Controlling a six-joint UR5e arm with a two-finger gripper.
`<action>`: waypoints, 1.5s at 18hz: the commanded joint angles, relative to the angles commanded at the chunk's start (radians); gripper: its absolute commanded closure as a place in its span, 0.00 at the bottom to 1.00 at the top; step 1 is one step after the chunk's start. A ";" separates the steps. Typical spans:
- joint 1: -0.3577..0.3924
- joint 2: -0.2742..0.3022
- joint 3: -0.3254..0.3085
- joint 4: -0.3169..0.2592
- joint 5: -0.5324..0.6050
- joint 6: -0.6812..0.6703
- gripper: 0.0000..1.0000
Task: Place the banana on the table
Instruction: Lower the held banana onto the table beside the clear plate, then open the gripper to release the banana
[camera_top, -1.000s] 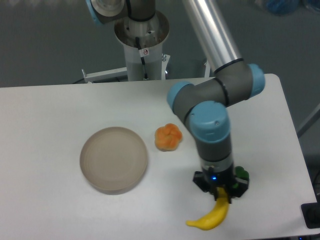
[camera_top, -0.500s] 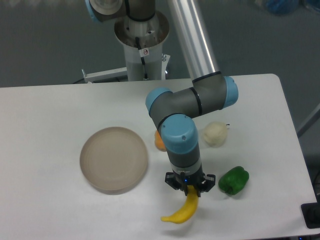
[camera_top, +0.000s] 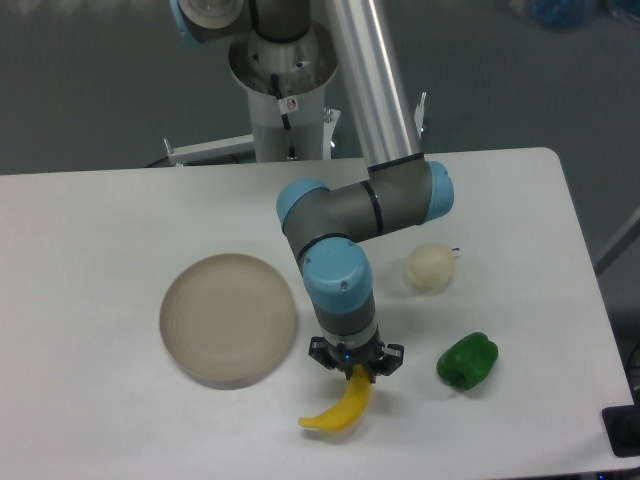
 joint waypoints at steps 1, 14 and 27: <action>-0.002 -0.002 0.000 0.000 0.000 0.002 0.61; -0.009 -0.018 0.000 0.002 -0.003 0.009 0.58; 0.061 0.038 0.029 0.001 0.008 0.011 0.00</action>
